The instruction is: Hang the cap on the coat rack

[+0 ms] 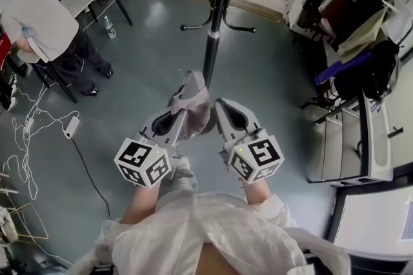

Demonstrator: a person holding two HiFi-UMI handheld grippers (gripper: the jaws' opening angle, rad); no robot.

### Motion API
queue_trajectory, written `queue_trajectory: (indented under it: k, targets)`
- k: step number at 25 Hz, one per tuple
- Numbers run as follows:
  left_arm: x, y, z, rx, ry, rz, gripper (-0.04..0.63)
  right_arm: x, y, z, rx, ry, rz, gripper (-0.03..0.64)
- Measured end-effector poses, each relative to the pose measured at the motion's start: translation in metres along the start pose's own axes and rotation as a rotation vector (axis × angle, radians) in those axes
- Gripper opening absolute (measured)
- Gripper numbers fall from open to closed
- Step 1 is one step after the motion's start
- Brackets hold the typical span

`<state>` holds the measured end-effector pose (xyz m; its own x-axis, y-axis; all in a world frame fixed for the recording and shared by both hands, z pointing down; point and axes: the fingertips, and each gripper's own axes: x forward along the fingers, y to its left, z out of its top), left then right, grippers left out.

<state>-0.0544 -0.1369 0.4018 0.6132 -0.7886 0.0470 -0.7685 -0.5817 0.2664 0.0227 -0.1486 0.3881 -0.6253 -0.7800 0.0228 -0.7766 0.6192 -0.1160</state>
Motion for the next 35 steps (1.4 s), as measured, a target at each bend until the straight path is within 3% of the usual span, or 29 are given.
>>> queue_trajectory:
  k: [8, 16, 35]
  targets:
    - [0.047, 0.04, 0.033, 0.014, -0.002, -0.066, 0.028, 0.064, -0.038, 0.019, 0.007, -0.022, -0.046, 0.003]
    - [0.096, 0.077, 0.074, 0.054, -0.081, -0.177, 0.026, 0.124, -0.063, 0.04, -0.029, -0.067, -0.055, 0.003]
    - [0.151, 0.12, 0.117, 0.097, -0.115, -0.232, 0.026, 0.186, -0.115, 0.061, -0.03, -0.134, -0.113, 0.003]
